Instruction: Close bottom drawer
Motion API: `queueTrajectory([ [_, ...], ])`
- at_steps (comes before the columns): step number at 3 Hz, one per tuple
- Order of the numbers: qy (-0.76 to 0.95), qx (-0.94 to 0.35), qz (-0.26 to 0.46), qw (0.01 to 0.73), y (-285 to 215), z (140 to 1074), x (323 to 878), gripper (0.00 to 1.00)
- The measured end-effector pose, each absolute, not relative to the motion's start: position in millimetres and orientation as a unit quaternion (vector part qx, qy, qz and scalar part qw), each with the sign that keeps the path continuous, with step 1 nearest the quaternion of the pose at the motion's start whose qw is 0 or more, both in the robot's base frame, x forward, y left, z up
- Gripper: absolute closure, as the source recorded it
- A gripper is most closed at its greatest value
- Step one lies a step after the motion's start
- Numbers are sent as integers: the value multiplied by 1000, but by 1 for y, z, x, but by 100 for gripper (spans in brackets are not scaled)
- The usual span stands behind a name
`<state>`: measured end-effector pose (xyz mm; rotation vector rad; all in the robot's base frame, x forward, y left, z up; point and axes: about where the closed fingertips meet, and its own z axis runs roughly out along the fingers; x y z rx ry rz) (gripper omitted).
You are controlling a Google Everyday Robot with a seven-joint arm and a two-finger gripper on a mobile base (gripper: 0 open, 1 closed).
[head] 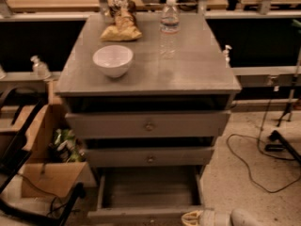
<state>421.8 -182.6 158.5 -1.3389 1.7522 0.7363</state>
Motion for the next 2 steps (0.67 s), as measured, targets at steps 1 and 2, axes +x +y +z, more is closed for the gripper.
queueTrajectory([
  [1,692,-529,291,397,-183,159,419,100],
  [2,694,-526,291,397,-169,151,447,100],
])
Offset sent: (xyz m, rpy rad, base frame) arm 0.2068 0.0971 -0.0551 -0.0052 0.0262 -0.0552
